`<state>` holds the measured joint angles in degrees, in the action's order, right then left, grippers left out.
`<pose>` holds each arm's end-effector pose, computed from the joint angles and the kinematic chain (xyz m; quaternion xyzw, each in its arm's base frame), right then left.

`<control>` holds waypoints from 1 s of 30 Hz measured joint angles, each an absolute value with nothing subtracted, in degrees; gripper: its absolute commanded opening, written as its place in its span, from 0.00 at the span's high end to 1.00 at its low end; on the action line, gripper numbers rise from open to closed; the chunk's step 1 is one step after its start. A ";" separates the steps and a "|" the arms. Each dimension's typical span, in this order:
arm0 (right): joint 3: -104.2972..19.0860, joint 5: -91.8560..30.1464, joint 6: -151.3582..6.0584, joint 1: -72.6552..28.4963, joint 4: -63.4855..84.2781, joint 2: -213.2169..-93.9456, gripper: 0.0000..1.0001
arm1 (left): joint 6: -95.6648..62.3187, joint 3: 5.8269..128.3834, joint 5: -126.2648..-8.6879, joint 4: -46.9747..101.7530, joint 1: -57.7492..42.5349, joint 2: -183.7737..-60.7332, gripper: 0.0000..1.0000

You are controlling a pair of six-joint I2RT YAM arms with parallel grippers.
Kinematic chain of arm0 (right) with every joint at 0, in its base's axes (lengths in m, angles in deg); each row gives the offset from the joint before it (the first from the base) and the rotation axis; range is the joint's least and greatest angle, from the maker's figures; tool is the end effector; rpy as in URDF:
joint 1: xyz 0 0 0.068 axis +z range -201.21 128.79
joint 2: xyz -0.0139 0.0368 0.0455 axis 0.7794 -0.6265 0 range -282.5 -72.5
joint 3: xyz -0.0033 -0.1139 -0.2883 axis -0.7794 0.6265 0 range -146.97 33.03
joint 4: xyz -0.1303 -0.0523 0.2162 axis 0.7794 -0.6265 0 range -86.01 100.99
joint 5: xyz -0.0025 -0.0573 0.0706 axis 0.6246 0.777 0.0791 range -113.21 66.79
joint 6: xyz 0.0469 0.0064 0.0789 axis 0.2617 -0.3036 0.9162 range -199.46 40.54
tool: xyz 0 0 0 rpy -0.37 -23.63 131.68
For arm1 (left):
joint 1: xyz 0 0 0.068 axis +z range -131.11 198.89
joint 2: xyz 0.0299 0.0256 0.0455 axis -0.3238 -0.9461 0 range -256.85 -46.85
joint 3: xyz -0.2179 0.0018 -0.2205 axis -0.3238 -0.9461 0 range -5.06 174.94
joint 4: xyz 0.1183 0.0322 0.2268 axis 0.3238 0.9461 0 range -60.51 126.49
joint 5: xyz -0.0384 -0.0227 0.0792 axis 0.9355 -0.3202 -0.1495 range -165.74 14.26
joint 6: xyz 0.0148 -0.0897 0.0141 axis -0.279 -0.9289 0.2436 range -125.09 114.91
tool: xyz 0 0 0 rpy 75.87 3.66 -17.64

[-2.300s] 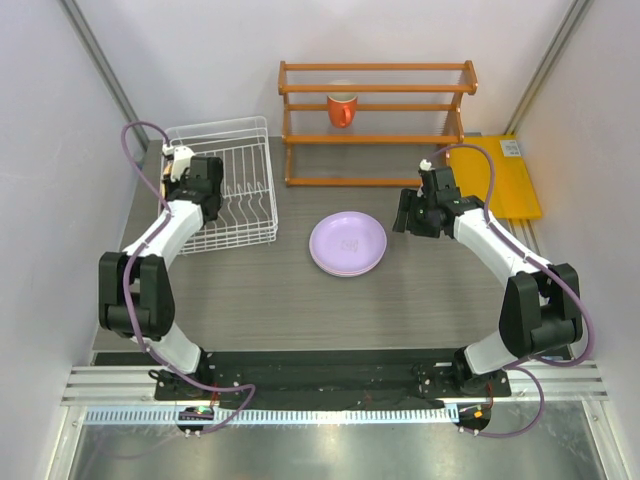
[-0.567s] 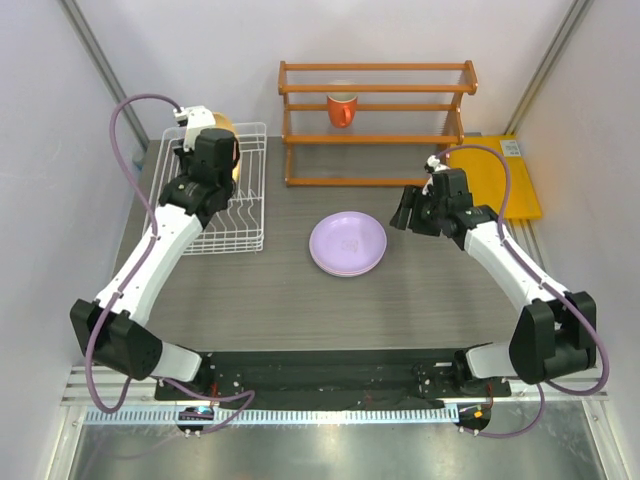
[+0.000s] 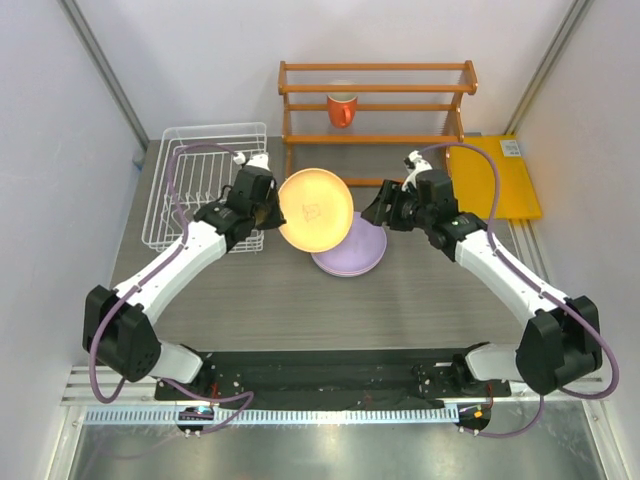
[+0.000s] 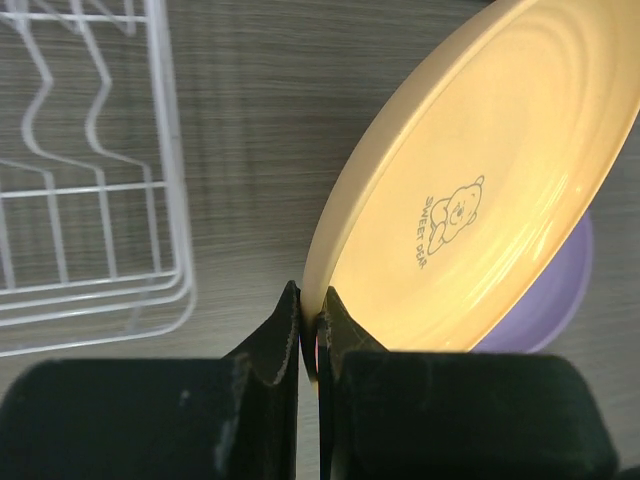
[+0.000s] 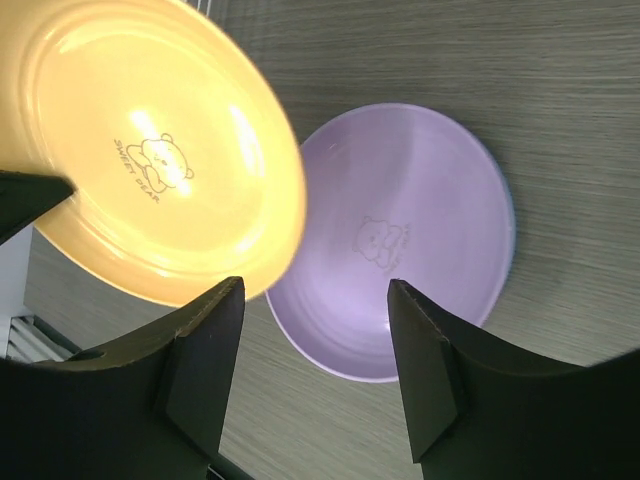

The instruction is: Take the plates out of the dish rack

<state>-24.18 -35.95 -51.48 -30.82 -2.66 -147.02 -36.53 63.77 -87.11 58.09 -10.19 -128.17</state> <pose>0.2935 0.1285 0.3108 0.0028 0.8665 0.2887 0.4072 0.3047 -0.1509 0.3169 -0.0596 0.9048 -0.1297 0.4013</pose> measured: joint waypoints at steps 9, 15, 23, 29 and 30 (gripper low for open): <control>-24.18 -35.92 -50.80 -28.38 -1.00 -152.77 0.40 | -39.59 63.80 -79.66 55.89 -12.29 -128.45 1.00; -24.18 -35.88 -50.95 -28.31 -0.95 -154.30 0.69 | -40.49 63.27 -76.89 55.47 -12.53 -128.21 1.00; -24.29 -38.26 -50.32 -28.46 0.45 -154.58 0.99 | -39.38 62.51 -75.60 54.49 -12.16 -128.10 0.74; -24.29 -36.62 -50.49 -28.44 -0.10 -154.87 0.99 | -38.87 61.92 -75.07 52.83 -12.51 -127.51 0.23; -24.29 -36.10 -50.54 -28.49 -0.54 -154.93 0.99 | -38.57 61.92 -75.40 52.67 -12.57 -127.18 0.22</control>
<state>-24.29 -36.10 -50.54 -28.49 -0.54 -154.93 -38.57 61.92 -75.40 52.67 -12.57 -127.18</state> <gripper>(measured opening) 0.060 0.679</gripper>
